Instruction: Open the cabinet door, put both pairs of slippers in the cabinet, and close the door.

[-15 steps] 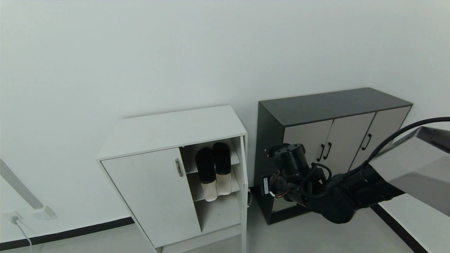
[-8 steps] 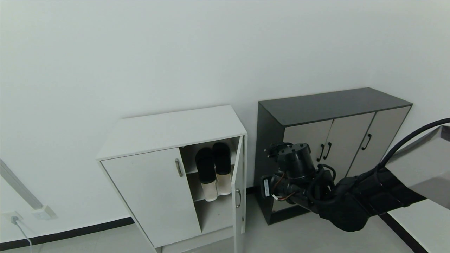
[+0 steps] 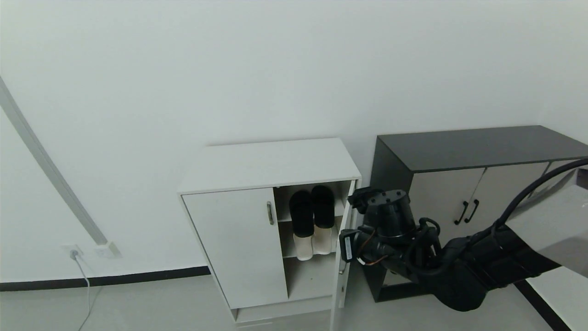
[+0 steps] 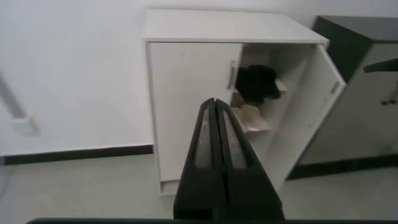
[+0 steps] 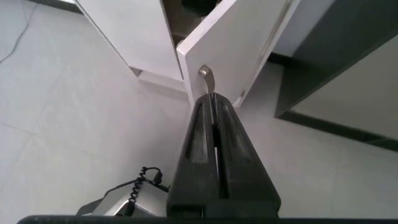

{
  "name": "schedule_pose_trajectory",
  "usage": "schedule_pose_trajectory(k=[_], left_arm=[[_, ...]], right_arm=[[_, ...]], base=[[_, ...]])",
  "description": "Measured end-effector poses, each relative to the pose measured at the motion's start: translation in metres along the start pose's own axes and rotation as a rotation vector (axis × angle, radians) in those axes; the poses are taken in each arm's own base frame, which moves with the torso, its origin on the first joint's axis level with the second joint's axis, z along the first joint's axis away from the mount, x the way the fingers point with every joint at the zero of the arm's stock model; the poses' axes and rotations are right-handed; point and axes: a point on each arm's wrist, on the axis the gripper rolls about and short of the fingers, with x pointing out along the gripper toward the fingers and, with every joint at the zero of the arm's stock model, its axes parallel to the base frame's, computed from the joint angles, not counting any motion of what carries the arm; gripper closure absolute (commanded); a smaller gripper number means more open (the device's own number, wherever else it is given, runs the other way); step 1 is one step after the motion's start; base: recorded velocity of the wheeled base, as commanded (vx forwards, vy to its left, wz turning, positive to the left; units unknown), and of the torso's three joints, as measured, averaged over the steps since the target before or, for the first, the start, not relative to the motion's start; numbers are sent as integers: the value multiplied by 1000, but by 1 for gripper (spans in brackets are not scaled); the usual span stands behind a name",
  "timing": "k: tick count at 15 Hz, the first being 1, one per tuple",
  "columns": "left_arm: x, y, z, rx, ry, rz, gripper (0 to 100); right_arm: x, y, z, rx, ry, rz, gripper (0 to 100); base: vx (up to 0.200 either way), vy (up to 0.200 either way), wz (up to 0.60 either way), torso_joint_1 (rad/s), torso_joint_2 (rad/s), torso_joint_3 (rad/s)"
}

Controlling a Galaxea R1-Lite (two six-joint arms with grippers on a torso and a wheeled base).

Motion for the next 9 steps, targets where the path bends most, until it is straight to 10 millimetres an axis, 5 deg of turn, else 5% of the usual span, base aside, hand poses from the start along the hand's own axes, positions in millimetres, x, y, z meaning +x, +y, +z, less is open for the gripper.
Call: schedule_pose_trajectory(k=[5, 9], left_arm=[[0, 0, 0, -7, 0, 0, 100], [0, 0, 0, -5, -1, -1, 100]], right_arm=[[-14, -16, -7, -46, -13, -23, 100], [-45, -26, -25, -68, 39, -23, 100]], base=[[0, 0, 0, 0, 0, 0], [200, 0, 0, -7, -1, 6]])
